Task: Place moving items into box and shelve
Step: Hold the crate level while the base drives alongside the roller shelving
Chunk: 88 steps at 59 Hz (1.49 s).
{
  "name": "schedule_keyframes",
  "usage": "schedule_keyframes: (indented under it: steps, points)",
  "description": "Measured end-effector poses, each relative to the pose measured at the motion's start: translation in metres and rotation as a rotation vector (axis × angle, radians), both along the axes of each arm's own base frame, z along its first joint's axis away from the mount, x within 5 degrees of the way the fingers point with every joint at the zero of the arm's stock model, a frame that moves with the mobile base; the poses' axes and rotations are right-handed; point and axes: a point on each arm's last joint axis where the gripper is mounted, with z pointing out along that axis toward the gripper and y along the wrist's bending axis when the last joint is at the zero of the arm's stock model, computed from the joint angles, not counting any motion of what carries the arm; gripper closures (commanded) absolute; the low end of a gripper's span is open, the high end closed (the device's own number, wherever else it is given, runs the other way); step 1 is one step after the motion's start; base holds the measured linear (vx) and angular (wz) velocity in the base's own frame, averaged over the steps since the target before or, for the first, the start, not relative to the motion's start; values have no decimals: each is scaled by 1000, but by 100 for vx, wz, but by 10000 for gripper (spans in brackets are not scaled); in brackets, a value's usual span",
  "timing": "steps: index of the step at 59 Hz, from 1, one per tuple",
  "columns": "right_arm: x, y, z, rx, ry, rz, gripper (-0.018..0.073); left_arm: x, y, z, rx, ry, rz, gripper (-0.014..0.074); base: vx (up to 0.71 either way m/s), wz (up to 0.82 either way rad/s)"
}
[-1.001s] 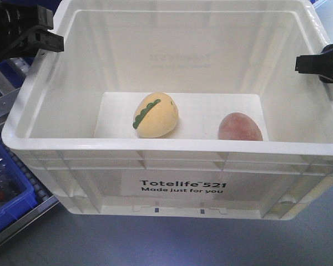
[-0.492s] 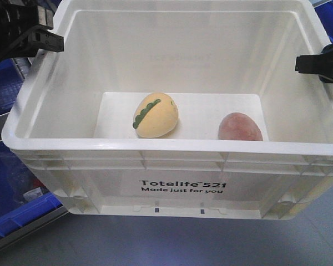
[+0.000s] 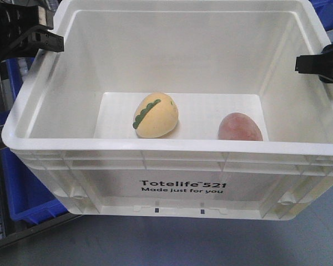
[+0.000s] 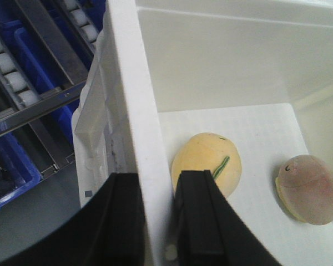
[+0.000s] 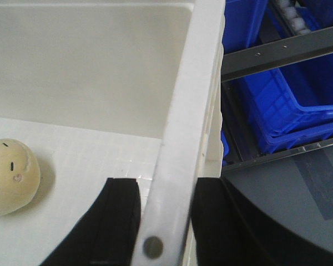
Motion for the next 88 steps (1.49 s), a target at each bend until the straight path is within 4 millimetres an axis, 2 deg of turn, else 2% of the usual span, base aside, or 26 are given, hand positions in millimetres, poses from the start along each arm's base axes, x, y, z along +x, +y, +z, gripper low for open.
schedule_keyframes:
  steps: [88]
  points:
    - [0, 0, 0, 0, 0, 0, 565, 0, 0, 0, 0, 0, 0, 603, 6, 24]
